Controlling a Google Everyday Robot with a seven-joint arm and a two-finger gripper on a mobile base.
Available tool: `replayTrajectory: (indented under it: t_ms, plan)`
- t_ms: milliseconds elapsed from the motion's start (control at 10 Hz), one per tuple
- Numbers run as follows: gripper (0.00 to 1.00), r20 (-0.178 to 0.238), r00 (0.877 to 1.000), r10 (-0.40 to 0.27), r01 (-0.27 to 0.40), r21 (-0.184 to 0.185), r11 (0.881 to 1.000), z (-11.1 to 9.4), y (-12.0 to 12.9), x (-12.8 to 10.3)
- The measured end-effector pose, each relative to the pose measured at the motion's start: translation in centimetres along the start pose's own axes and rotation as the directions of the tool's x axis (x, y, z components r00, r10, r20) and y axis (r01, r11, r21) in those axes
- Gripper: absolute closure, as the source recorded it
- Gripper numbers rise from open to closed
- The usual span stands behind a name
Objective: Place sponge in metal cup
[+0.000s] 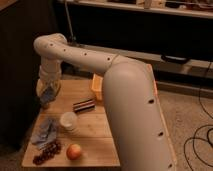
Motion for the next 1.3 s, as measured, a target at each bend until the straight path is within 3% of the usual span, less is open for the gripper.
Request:
replayTrajectory:
  t_ms: [400, 1300]
  plan:
    - [1.00, 0.001, 0.991, 0.131, -0.131, -0.013, 0.991, 1.4, -0.1, -0.5]
    - [1.00, 0.008, 0.982, 0.187, -0.187, 0.044, 0.981, 2.7, 1.4, -3.6]
